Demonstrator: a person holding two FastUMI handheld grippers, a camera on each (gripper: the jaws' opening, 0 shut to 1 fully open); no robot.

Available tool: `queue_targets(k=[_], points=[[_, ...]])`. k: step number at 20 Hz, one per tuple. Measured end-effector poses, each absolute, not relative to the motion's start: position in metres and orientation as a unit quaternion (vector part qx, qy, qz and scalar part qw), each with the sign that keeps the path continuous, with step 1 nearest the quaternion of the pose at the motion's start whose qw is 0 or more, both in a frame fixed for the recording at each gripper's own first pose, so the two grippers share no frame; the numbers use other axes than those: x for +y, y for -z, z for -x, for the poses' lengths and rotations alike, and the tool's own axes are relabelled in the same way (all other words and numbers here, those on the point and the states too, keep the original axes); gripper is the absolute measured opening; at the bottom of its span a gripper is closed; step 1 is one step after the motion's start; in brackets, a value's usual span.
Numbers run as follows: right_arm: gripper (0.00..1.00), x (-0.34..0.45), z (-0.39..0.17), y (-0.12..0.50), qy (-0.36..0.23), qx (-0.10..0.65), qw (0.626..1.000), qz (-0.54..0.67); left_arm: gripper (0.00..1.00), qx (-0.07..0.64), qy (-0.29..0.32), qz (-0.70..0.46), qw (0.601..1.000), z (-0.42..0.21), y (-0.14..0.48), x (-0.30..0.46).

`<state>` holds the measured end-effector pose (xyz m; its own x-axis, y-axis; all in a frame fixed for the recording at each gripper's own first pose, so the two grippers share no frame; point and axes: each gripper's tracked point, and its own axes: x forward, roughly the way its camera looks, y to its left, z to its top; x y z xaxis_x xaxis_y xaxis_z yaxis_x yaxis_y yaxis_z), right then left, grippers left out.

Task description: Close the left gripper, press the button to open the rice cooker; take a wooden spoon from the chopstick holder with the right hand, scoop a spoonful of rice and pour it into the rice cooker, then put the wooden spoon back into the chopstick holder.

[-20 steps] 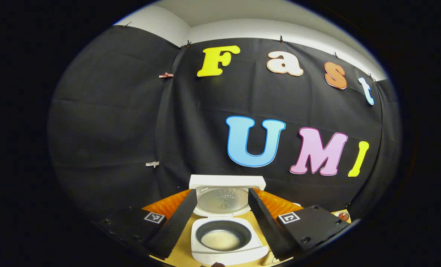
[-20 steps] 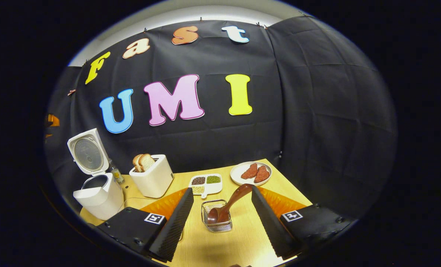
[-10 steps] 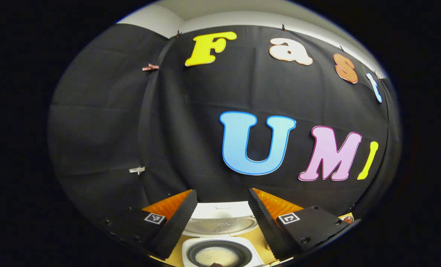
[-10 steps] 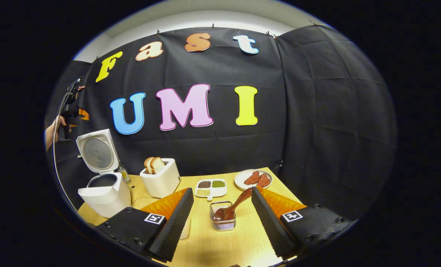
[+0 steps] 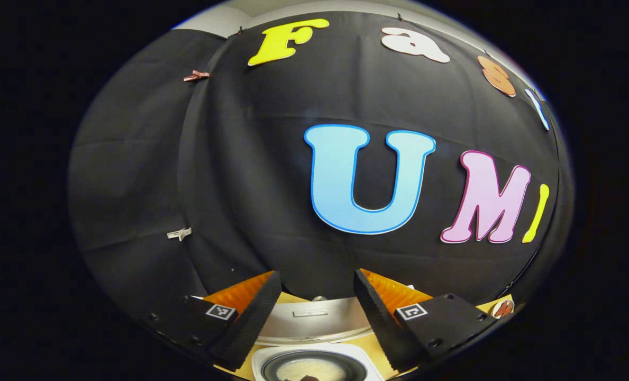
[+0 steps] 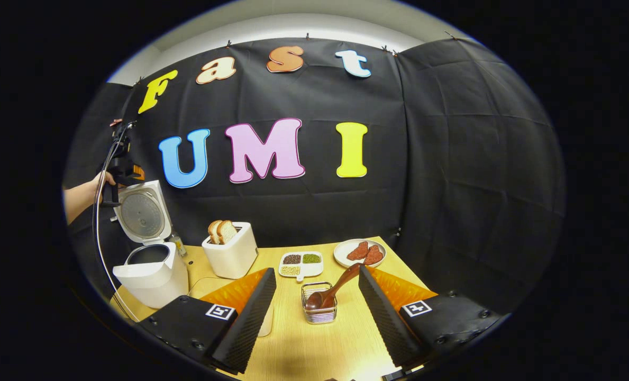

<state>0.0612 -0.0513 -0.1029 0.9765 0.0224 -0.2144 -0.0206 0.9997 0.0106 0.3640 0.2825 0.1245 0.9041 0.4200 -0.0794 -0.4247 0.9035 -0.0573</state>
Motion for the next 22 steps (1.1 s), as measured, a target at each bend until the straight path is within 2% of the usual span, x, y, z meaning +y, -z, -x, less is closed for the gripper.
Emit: queue_targets(k=[4,12,22], points=[[0.98,-0.043,-0.062,0.102,-0.022,0.105,0.994,-0.008,0.96,0.055,-0.23,0.035,0.971,-0.359,-0.12,0.277],[0.98,-0.017,-0.056,0.119,-0.068,0.125,0.99,-0.018,0.98,0.089,-0.219,0.045,0.971,-0.305,-0.085,0.233],[0.98,-0.019,-0.041,0.136,-0.106,0.148,0.983,-0.01,0.98,0.131,-0.225,0.067,0.963,-0.238,0.016,0.177]])
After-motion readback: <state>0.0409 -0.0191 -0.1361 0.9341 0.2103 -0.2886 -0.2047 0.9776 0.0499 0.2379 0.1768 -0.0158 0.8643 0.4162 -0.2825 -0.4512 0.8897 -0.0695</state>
